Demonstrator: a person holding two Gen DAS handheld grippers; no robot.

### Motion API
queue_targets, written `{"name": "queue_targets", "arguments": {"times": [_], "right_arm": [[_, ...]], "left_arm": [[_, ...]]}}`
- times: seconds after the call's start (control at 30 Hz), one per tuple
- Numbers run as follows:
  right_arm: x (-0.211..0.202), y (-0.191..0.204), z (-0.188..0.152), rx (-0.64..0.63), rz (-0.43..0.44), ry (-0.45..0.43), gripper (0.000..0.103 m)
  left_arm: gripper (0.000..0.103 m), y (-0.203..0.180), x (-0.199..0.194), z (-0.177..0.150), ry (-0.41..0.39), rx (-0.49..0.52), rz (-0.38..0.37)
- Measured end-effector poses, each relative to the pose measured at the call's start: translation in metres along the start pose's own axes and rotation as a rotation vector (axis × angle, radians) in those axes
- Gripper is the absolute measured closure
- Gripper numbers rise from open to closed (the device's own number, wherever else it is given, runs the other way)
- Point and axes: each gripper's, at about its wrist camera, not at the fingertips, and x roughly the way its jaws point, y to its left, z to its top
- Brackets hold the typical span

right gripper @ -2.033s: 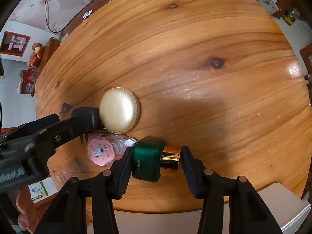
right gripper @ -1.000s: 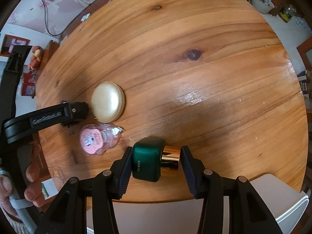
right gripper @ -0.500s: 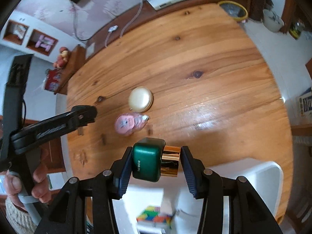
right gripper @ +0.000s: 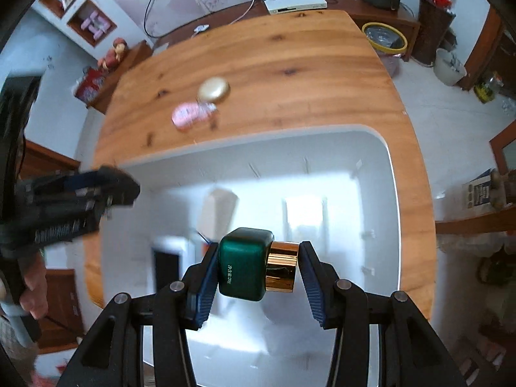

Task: Organize rigid objects
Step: 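Carry the black charger with the left tool toward the tray while the right tool carries the bottle, then open both tools to release the charger and bottle in the tray, withdraw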

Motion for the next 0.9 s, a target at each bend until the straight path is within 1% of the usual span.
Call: {"name": "queue_targets", "arguments": {"times": [0.07, 0.17, 0.27, 0.37, 0.43, 0.5, 0.6, 0.73, 0.8, 0.9], "right_arm": [[0.008, -0.001, -0.014, -0.022, -0.025, 0.003, 0.054], [0.008, 0.002, -0.026, -0.055, -0.027, -0.020, 0.054], [0.002, 0.005, -0.034, -0.091, -0.057, -0.038, 0.054], [0.001, 0.002, -0.038, -0.096, -0.054, -0.045, 0.054], [0.000, 0.000, -0.036, -0.099, -0.057, -0.060, 0.054], [0.002, -0.001, -0.032, -0.098, -0.067, -0.069, 0.054], [0.009, -0.002, -0.023, -0.109, -0.077, -0.072, 0.054], [0.026, 0.001, -0.016, -0.148, -0.088, -0.048, 0.054], [0.030, 0.004, -0.016, -0.163, -0.083, -0.044, 0.054], [0.035, 0.009, -0.014, -0.194, -0.101, -0.031, 0.055]], "left_arm": [[0.038, -0.004, 0.012, -0.003, 0.017, -0.011, -0.001], [0.038, -0.011, 0.028, -0.012, 0.081, -0.029, -0.012], [0.038, -0.019, 0.027, -0.024, 0.091, -0.033, -0.018], [0.038, -0.026, 0.021, -0.036, 0.095, -0.042, -0.054], [0.038, -0.031, 0.019, -0.044, 0.101, -0.040, -0.061], [0.038, -0.037, 0.020, -0.053, 0.108, -0.030, -0.051], [0.038, -0.045, 0.018, -0.060, 0.097, -0.014, -0.022], [0.038, -0.050, 0.019, -0.065, 0.075, -0.009, 0.012], [0.038, -0.051, 0.019, -0.066, 0.064, -0.008, 0.020], [0.037, -0.053, 0.021, -0.067, 0.050, -0.005, 0.045]]}}
